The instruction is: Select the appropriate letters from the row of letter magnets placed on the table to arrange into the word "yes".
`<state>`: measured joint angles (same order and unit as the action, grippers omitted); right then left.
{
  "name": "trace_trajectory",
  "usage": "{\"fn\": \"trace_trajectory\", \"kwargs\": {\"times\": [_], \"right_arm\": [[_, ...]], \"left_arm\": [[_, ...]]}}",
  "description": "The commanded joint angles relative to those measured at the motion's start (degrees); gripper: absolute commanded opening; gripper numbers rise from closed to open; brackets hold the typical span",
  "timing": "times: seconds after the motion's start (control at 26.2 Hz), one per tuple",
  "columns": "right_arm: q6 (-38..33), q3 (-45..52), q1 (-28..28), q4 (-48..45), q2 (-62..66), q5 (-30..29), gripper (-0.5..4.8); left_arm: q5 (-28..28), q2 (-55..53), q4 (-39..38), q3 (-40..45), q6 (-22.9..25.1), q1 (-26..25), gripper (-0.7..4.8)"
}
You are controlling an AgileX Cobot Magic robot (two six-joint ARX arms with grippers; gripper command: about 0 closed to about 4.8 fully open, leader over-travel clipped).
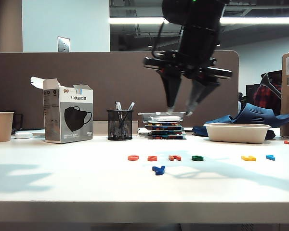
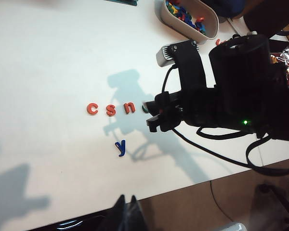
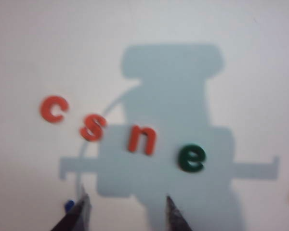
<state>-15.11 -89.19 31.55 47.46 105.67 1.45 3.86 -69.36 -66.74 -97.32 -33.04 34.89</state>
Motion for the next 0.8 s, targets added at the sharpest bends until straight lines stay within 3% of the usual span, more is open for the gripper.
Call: {"fn": "trace_trajectory", "kwargs": {"times": [0.04, 0.8], "right_arm": [[-0.1, -0.2, -1.3, 2.5, -0.2, 0.1, 2.17], [0.3, -0.3, -3.7, 1.6, 6.5, -0.1, 2.44]], "left_arm": [[-0.2, 0.1, 0.4, -0.2, 0.2, 0.0, -0.05], [-0.2, 0.1, 0.4, -0.2, 0.2, 0.0, -0.05]]}}
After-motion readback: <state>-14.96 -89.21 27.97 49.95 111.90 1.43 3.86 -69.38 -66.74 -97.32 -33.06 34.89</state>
